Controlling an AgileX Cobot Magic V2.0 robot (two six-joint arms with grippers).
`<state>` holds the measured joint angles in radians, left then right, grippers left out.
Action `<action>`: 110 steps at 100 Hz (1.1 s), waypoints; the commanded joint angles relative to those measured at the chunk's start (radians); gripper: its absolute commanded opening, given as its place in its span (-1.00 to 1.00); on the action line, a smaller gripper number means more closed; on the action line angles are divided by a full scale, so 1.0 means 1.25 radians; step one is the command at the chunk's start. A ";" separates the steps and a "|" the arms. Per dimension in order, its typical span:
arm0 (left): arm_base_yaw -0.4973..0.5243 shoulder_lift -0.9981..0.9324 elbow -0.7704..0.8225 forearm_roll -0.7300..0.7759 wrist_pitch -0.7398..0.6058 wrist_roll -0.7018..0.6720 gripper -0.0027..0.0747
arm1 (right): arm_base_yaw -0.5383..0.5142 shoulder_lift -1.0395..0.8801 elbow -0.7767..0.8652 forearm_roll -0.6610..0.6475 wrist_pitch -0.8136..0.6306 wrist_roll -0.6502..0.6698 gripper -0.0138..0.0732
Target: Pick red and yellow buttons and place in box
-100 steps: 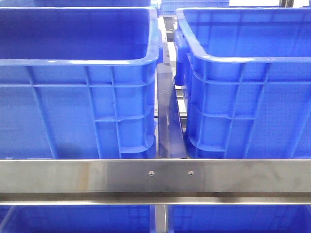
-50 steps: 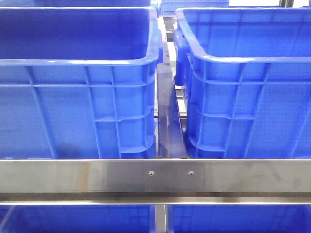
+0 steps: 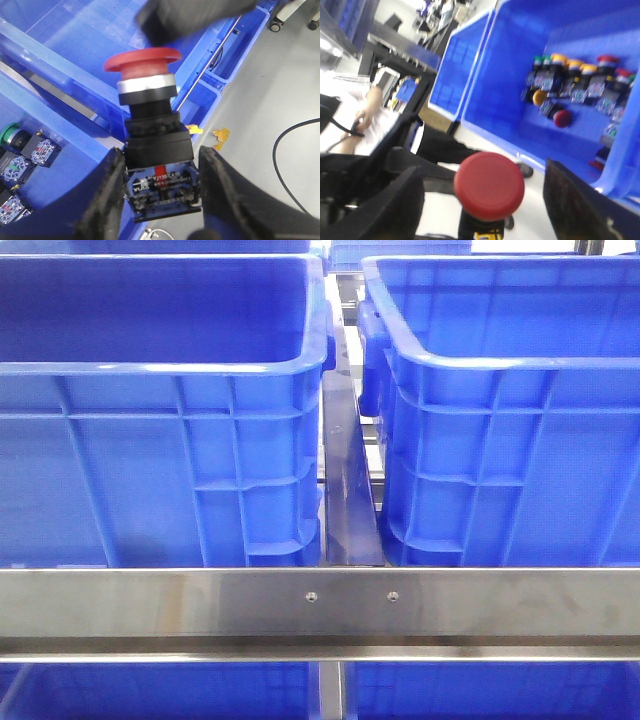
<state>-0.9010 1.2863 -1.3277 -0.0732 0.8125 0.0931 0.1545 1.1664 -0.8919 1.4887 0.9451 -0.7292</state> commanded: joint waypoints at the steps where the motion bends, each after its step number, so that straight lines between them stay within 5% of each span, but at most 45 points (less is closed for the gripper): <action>1: -0.007 -0.025 -0.021 -0.006 -0.049 0.001 -0.77 | 0.028 0.010 -0.034 0.052 0.004 -0.023 0.53; 20: -0.007 -0.025 -0.021 -0.006 -0.049 0.001 -0.77 | 0.051 0.034 -0.047 0.052 0.003 -0.024 0.49; 42: -0.007 -0.025 -0.021 -0.006 -0.050 0.001 -0.76 | 0.051 0.034 -0.048 0.052 0.007 -0.024 -0.20; 52: -0.007 -0.025 -0.021 -0.006 -0.052 0.001 -0.73 | 0.051 0.034 -0.048 0.052 0.006 -0.024 -0.31; 61: -0.005 -0.025 -0.021 -0.001 -0.052 0.001 -0.50 | 0.051 0.034 -0.048 0.052 0.000 -0.029 -0.31; 83: -0.005 -0.025 -0.021 0.004 -0.052 0.000 0.53 | 0.051 0.034 -0.048 0.045 -0.026 -0.045 -0.31; 110: -0.004 -0.032 -0.021 0.041 -0.049 -0.042 0.61 | 0.051 0.030 -0.049 0.045 -0.086 -0.079 -0.31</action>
<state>-0.9010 1.2856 -1.3277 -0.0482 0.8128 0.0801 0.2185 1.2289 -0.9178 1.4802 0.8521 -0.7960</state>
